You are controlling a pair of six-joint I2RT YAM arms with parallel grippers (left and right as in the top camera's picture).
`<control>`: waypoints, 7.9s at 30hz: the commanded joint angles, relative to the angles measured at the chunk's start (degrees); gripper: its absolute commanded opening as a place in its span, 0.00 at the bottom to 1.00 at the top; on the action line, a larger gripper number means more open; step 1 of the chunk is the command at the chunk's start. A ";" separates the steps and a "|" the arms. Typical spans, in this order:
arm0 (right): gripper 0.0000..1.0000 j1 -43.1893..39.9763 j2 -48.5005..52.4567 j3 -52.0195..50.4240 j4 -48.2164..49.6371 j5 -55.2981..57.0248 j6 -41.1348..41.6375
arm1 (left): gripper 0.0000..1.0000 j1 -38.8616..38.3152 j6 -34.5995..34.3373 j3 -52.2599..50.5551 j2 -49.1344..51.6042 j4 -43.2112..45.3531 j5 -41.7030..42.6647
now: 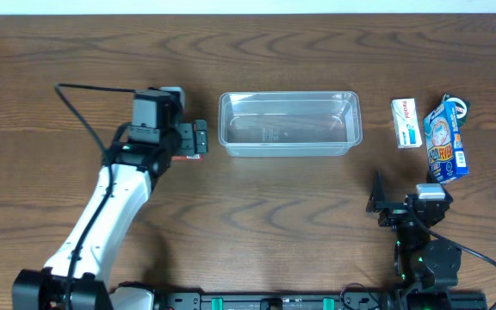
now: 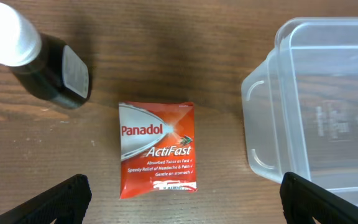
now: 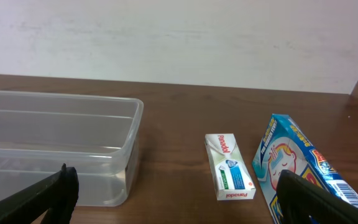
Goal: Pack container
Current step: 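Reach the left gripper to the red Panadol box and grasp it, then carry the red box over the clear container and lower it, then open the left gripper and lift away from the container, then lower the left gripper onto the dark bottle and grasp it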
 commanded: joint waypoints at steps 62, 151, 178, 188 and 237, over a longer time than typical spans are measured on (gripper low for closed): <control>0.99 -0.42 -0.31 -0.13 -0.22 0.39 -0.42 | 0.71 -1.14 0.44 0.90 6.23 7.93 -10.01; 0.99 -0.42 -0.31 -0.13 -0.20 0.39 -0.42 | 0.60 -24.70 -24.92 21.07 29.05 1.77 -19.65; 0.99 -0.44 -0.31 -0.13 -0.20 0.39 -0.42 | 0.78 -19.69 -11.30 22.71 8.79 -6.88 -21.86; 0.99 -0.42 -0.31 -0.13 -0.20 0.39 -0.42 | 0.89 -0.55 -7.04 22.62 2.82 -10.71 -21.46; 0.99 -0.42 -0.31 -0.13 -0.20 0.39 -0.42 | 0.66 11.91 7.45 22.58 25.40 -4.57 -6.86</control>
